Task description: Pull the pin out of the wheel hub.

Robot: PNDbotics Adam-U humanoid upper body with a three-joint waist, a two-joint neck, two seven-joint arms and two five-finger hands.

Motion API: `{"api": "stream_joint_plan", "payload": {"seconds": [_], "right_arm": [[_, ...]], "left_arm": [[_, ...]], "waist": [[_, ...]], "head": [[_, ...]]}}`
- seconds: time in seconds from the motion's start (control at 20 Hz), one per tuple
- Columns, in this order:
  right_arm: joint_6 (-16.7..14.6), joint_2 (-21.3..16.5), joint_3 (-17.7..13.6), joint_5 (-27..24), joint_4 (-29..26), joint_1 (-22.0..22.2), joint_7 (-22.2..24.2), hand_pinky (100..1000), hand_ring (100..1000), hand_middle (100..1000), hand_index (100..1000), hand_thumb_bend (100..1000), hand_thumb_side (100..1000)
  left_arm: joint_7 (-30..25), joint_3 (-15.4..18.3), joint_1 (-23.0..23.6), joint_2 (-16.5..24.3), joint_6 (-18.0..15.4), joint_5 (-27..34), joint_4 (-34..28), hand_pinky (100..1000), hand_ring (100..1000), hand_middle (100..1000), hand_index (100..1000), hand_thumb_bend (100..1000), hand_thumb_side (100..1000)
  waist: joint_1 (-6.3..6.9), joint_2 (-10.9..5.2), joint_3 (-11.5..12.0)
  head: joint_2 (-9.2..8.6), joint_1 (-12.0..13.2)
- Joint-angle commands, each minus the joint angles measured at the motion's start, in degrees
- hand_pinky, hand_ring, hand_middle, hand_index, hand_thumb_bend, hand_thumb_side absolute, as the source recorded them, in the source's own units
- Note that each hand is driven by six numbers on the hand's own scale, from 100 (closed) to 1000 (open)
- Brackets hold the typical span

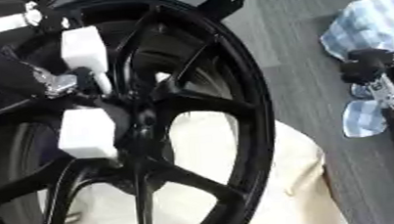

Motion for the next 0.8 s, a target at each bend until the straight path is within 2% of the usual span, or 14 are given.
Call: {"api": "stream_joint_plan", "payload": {"seconds": [0.05,0.3,0.8], "right_arm": [[0.0,-0.4,-0.2,0.0,-0.7,-0.2,0.2,765,731,702,572,325,438],[0.5,-0.2,-0.3,0.2,-0.7,0.0,-0.1,765,731,703,573,332,436],[0.9,-0.2,-0.6,0.1,-0.7,0.6,-0.7,766,732,704,573,342,434]], "left_arm": [[1.5,0.0,-1.2,0.6,0.6,1.3,-0.3,873,728,536,681,129,369],[4.0,0.5,-1.6,0.5,0.8,6.0,-1.5,859,686,478,618,100,341],[9.9,1.9,-1.8,0.5,2.8,13.5,-3.6,824,618,368,474,100,183]], "waist": [[-0.37,-1.04,-0.1],[-0.42,-1.16,0.1],[-0.48,-1.7,0.6]], "head": [[-0.83,0.1],[-0.66,0.0],[-0.13,-0.3]]}}
